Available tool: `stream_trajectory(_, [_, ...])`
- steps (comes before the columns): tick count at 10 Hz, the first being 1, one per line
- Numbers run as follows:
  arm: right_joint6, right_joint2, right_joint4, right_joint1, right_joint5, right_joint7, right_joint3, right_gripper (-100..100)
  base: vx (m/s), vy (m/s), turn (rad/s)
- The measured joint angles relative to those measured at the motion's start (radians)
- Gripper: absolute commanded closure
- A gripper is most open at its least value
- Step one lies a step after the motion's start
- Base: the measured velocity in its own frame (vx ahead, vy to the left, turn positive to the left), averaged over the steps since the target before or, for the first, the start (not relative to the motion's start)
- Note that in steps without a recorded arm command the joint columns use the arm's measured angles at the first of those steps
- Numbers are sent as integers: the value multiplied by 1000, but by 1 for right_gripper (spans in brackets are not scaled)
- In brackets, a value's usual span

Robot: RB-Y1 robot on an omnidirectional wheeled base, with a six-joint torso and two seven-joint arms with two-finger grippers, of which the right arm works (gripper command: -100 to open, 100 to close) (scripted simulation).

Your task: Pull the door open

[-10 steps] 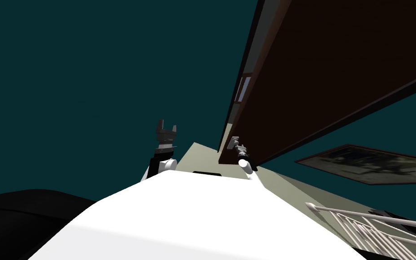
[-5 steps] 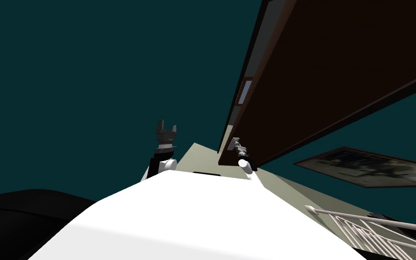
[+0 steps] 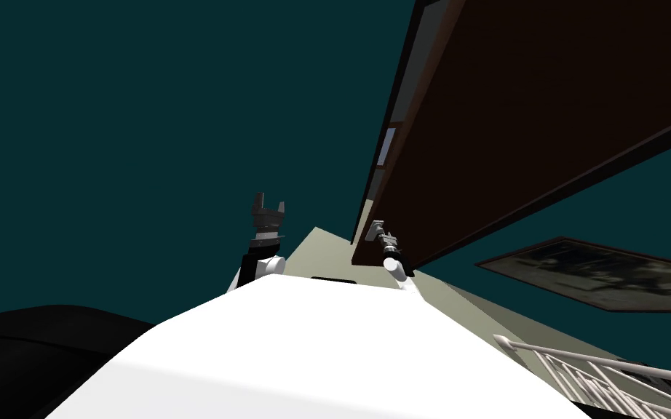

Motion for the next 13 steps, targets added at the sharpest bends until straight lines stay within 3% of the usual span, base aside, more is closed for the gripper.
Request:
stream_trajectory(2, [-7, 1, -10, 11, 4, 0, 12, -100, -69, -37, 39])
stream_trajectory(3, [-18, -10, 1, 7, 8, -17, 25, -100, -75, -56, 114])
stream_trajectory(7, [-32, -1, -33, 25, 13, -17, 44, -100, -64, -39, 72])
stream_trajectory(8, [-42, -12, -15, 13, 17, -32, 56, -100, -88, -63, 110])
stream_trajectory(10, [-73, -11, -19, 20, 28, -48, 79, -100, -106, -80, 89])
stream_trajectory(13, [-78, -19, -31, 26, 28, -58, 94, -100, -85, -47, 60])
